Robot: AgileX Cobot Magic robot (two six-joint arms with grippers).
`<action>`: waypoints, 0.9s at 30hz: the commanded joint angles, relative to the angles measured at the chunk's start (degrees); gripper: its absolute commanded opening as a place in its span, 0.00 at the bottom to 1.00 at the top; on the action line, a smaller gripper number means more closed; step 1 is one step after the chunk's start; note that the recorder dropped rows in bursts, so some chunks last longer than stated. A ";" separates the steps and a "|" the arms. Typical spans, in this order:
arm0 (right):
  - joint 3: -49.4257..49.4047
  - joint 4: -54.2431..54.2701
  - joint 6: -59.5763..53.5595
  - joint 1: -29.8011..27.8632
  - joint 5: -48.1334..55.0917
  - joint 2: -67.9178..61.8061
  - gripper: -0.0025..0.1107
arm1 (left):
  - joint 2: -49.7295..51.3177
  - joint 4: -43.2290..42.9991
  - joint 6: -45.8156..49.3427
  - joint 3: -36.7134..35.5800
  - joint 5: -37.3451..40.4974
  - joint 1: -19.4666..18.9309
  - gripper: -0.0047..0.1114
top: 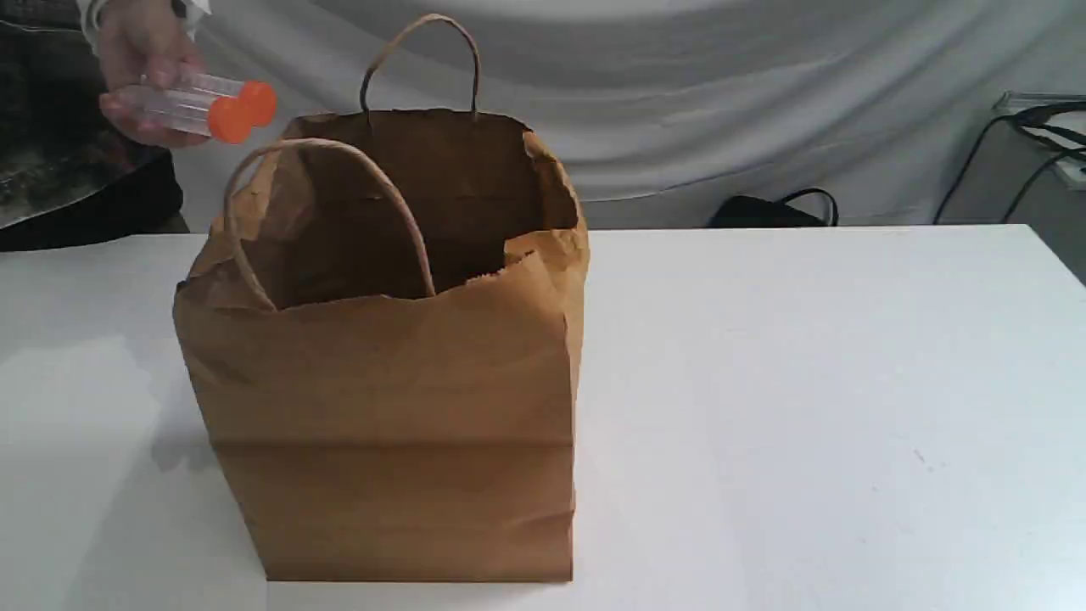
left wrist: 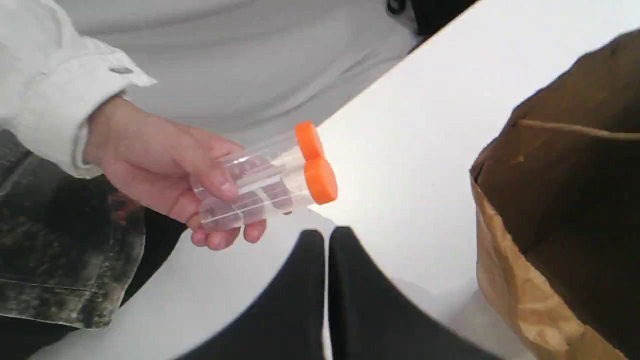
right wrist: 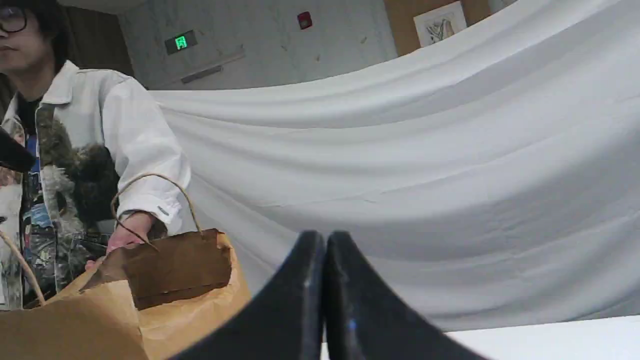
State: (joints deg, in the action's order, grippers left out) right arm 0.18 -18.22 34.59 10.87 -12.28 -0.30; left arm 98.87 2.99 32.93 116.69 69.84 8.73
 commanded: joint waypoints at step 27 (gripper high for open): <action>-0.18 -0.21 1.94 -0.17 1.87 0.30 0.02 | 10.36 21.04 32.61 1.62 0.12 -0.06 0.05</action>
State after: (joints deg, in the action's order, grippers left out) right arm 0.18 -18.22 36.53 10.87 -10.85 -0.30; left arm 109.08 23.24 64.19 118.07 70.19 8.73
